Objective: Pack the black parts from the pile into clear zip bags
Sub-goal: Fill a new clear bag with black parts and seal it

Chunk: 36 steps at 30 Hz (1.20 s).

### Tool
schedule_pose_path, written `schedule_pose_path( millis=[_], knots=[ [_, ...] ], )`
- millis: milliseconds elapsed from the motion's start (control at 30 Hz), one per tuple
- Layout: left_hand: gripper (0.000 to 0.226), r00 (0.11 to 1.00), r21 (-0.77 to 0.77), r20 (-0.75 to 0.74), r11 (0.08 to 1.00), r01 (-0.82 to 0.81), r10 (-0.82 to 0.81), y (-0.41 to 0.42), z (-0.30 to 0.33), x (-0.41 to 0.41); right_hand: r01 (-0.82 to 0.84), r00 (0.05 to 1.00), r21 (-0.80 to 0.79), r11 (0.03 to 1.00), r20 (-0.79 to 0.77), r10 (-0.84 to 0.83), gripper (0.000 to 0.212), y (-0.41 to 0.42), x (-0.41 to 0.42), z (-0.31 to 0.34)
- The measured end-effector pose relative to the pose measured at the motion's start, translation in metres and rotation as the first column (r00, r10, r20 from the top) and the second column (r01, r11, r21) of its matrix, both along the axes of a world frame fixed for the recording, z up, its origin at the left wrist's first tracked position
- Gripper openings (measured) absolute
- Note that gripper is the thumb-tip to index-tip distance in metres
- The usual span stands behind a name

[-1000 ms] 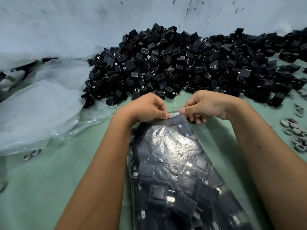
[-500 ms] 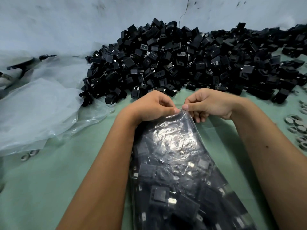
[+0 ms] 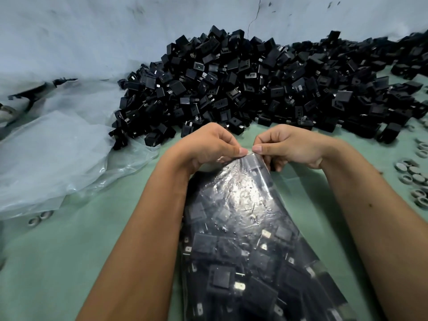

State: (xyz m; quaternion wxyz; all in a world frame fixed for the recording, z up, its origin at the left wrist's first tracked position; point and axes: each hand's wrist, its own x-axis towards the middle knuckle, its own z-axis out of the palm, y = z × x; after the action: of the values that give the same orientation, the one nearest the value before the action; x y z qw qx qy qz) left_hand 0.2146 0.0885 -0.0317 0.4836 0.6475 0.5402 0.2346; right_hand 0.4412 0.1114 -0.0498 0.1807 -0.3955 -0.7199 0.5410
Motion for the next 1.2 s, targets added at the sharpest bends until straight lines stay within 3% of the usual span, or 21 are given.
schedule_pose_path(
  millis=[300, 667, 767, 900, 1067, 1200],
  knots=[
    [0.024, 0.992, -0.103, 0.009, 0.987, -0.123, 0.125, -0.002, 0.003, 0.007, 0.004, 0.999, -0.002, 1.000, 0.054, -0.004, 0.031, -0.005, -0.005, 0.008],
    [0.014, 0.980, -0.064, -0.201, 0.998, -0.028, 0.015, -0.005, 0.014, 0.007, -0.046, 0.999, 0.000, 0.999, -0.010, 0.046, 0.021, -0.004, -0.007, -0.001],
    [0.012, 0.988, -0.094, -0.154, 0.996, 0.007, -0.022, -0.008, 0.012, 0.008, -0.051, 0.999, -0.003, 0.999, -0.005, 0.051, 0.022, -0.003, -0.006, -0.003],
    [0.025, 0.990, -0.079, -0.127, 0.995, 0.058, -0.068, -0.009, 0.009, 0.011, -0.020, 0.999, -0.006, 1.000, -0.027, 0.019, 0.022, -0.005, -0.006, -0.003],
    [0.020, 0.999, -0.097, -0.021, 0.995, 0.031, -0.033, -0.006, 0.001, 0.009, 0.011, 0.999, -0.005, 1.000, -0.042, -0.011, 0.025, -0.007, -0.005, -0.001],
    [0.020, 0.993, 0.005, -0.102, 0.998, 0.064, -0.064, -0.003, -0.002, 0.009, 0.019, 0.999, -0.023, 1.000, -0.049, -0.020, 0.035, -0.008, -0.005, 0.000]
  ],
)
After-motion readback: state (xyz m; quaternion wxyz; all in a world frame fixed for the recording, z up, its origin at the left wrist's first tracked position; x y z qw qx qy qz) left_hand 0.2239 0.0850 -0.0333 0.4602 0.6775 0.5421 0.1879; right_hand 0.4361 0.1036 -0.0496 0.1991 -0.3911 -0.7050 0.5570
